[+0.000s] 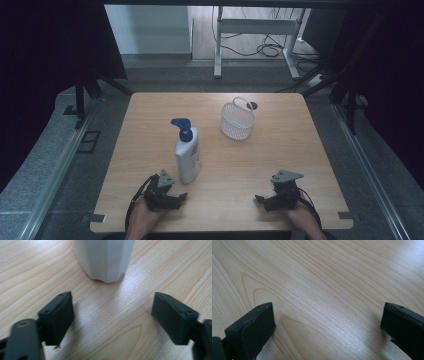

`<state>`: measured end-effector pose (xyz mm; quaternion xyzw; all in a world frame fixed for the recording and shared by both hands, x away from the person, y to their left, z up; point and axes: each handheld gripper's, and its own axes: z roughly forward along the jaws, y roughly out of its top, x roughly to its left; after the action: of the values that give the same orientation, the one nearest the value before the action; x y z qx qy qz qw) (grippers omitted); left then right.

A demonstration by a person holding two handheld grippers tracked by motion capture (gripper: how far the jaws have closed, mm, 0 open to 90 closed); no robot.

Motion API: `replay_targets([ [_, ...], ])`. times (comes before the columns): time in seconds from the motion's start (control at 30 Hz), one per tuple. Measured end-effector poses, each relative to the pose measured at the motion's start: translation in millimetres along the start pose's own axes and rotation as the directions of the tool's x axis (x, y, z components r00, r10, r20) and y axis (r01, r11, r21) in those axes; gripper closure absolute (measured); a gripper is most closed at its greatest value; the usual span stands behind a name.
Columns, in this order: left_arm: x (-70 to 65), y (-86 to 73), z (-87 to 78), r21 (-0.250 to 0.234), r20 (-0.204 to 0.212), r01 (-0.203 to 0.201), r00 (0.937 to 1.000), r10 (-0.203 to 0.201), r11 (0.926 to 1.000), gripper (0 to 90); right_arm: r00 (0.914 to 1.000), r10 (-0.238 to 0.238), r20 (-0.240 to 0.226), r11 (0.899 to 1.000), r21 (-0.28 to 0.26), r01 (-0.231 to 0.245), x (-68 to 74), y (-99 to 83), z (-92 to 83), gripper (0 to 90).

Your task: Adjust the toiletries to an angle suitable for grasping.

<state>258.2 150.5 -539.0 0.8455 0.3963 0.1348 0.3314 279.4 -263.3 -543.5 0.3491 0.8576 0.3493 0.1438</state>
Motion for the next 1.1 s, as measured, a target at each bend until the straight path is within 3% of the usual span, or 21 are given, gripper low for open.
replay_targets([
  [0.27,5.7,1.6,-5.4,0.002,-0.001,0.075,0.9972,-0.075,0.9972,32.3,1.0,0.0,0.0,1.0,0.0,0.0,0.0,0.0,0.0,0.0],
  [0.5,7.0,3.1,-11.7,-0.01,0.02,0.07,0.9973,-0.07,0.9975,38.6,1.0,-0.001,0.0,1.0,0.0,0.001,0.0,0.0,0.0,0.0],
  [0.63,8.0,3.9,-13.8,-0.017,0.024,0.063,0.9977,-0.063,0.9978,46.6,1.0,0.001,0.0,1.0,0.001,-0.001,0.1,0.1,0.0,0.0],
  [0.83,13.3,5.2,-15.8,-0.033,0.045,0.085,0.9955,-0.083,0.9959,57.8,1.0,0.003,0.001,1.0,0.0,-0.003,0.2,0.3,0.2,0.0],
  [1.1,19.7,10.4,-17.8,-0.052,0.019,0.094,0.9955,-0.093,0.9943,76.3,1.0,0.004,0.004,1.0,0.001,-0.004,0.5,0.7,0.6,0.0],
])
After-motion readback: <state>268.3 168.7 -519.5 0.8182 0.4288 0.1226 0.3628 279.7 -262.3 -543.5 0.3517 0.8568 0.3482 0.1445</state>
